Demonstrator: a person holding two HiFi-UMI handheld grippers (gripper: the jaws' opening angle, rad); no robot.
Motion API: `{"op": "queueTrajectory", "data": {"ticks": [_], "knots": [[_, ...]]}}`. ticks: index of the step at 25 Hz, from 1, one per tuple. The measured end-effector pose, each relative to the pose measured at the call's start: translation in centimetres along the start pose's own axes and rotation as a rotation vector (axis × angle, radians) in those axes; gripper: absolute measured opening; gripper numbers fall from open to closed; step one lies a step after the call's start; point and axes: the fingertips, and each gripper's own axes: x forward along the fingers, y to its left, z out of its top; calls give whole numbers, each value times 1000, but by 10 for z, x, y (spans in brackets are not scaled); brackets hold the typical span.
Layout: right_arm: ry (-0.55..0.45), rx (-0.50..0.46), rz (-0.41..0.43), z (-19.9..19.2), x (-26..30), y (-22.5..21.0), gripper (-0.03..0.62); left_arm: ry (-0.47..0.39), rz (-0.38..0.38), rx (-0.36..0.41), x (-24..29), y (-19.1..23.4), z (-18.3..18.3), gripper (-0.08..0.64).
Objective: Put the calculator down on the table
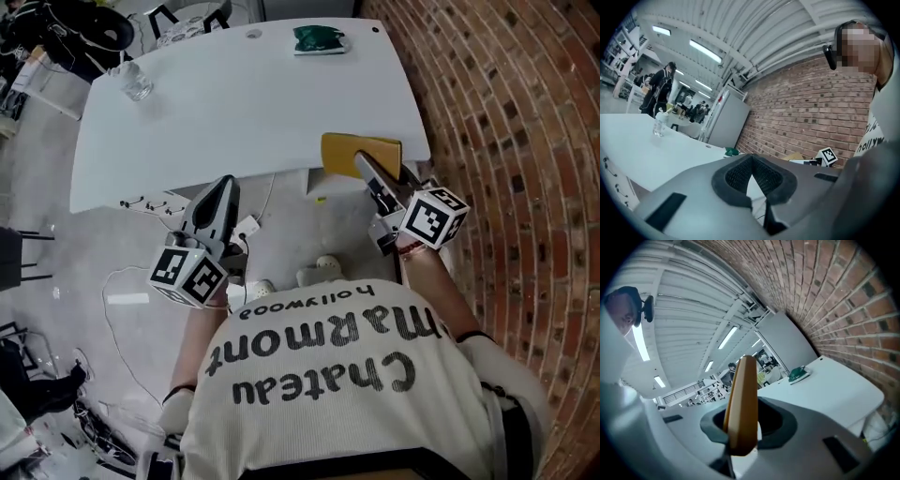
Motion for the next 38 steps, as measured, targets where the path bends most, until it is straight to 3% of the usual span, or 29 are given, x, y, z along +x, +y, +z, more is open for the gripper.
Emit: {"op": "queueTrajectory", "data": {"ticks": [5,10,18,24,30,38], "knots": [[32,-20,62,20,5,-29,92,-24,81,-10,16,-15,-10,0],[81,1,87,15,8,-55,92,-48,129,16,23,-22,-16,0],[152,38,108,5,37,-67,92,-50,243,-12,14,3,-25,0],[207,22,125,-1,69,-62,92,-70,300,-26,9,32,-22,0],[243,32,96,-6,113,-72,92,6,391,72,19,81,-22,0],[270,13,84,1,198,-67,92,-31,405,9,36,164,10,0]]}}
